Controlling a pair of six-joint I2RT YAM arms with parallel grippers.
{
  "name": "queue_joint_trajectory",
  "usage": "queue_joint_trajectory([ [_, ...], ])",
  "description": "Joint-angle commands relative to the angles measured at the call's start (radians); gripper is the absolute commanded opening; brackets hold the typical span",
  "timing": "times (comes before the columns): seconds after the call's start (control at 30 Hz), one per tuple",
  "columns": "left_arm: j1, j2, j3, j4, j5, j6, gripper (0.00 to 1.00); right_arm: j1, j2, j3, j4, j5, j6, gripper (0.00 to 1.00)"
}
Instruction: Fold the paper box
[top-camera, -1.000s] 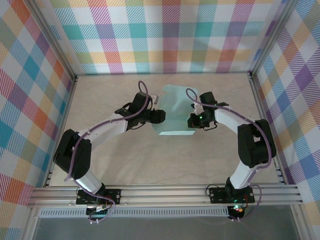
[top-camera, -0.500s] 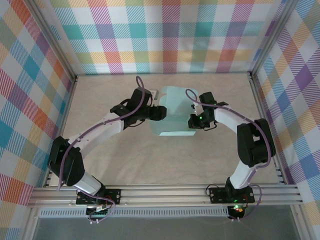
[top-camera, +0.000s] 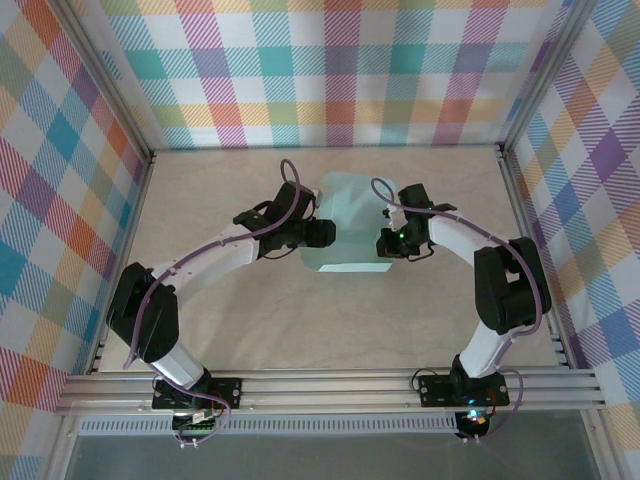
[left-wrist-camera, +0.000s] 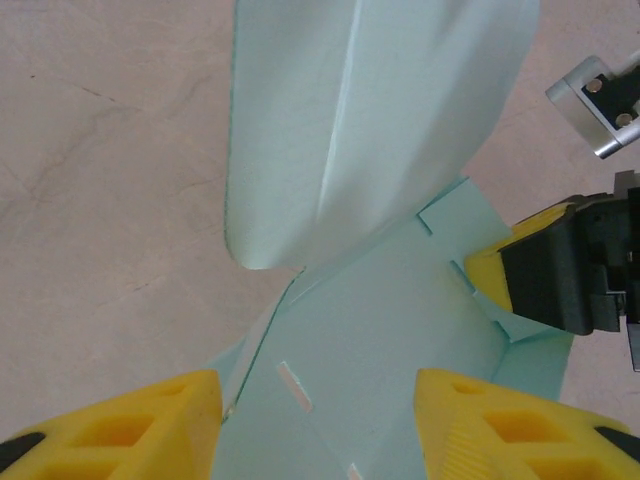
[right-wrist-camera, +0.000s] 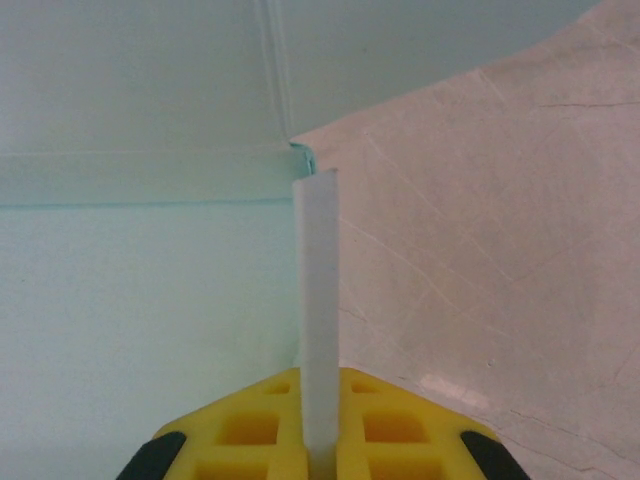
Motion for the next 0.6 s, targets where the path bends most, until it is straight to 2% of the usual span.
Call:
queue_joint_trajectory([
  [0.0,-0.016,0.03,-0.007,0.033,0.03,-0.092,0.51,-0.001,-0.007,0.03,0.002,-0.029,0.02,0.0],
  [0.17,-0.025,0.057,-0.007,0.043,0.038,-0.164,0.49,-0.001,-0.011,0.028,0.008,-0.028,0.027,0.0],
  [0.57,-0.032,0.126,0.004,0.203,0.098,-0.309,0.48,0.0,-0.021,0.001,0.039,-0.065,0.052,0.0],
])
